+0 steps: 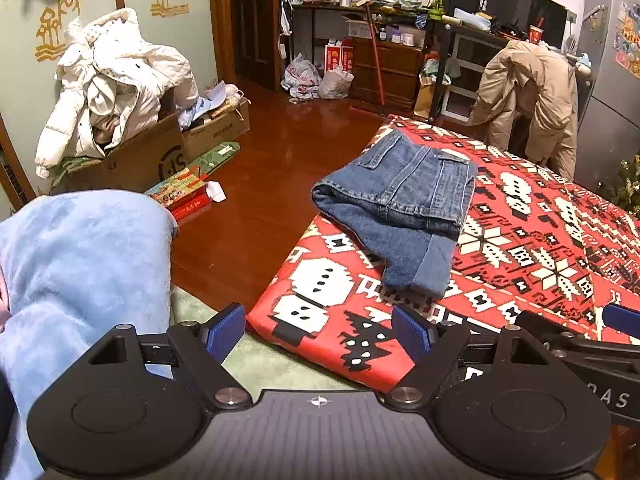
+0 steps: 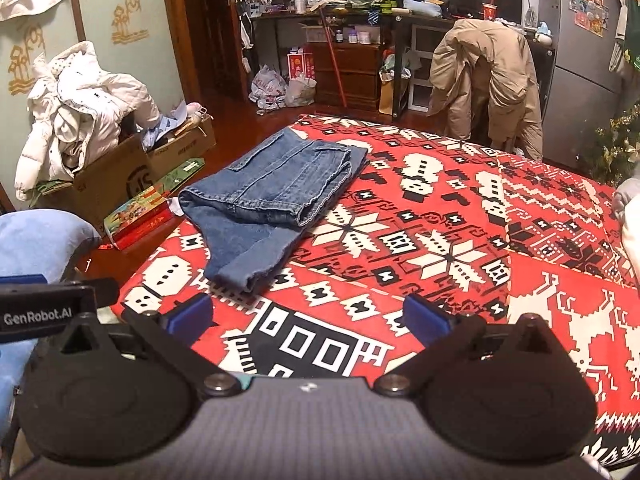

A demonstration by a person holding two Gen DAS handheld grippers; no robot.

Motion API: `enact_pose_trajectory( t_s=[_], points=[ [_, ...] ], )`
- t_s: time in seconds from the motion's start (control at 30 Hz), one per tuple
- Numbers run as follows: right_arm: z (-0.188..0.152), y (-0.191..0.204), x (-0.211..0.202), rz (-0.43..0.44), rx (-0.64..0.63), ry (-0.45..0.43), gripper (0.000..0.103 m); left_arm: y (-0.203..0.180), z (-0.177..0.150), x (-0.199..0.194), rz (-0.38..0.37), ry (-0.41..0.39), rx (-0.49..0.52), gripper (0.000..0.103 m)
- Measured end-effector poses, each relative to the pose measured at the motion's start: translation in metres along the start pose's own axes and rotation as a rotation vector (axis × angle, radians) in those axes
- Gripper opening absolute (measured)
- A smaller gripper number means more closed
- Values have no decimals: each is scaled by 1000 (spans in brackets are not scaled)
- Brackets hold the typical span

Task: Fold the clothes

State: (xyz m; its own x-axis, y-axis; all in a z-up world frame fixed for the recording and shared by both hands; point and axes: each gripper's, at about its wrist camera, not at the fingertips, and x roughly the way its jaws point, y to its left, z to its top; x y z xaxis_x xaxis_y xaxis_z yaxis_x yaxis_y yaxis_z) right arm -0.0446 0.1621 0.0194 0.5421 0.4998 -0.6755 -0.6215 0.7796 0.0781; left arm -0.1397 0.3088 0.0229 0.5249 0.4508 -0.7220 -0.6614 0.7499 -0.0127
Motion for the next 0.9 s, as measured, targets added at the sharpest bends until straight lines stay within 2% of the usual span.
enact_pose_trajectory(
  t_s=[0.9],
  points=[
    [-5, -4, -2, 7, 25, -21, 102, -4, -4, -5, -5, -23, 3, 80]
  ],
)
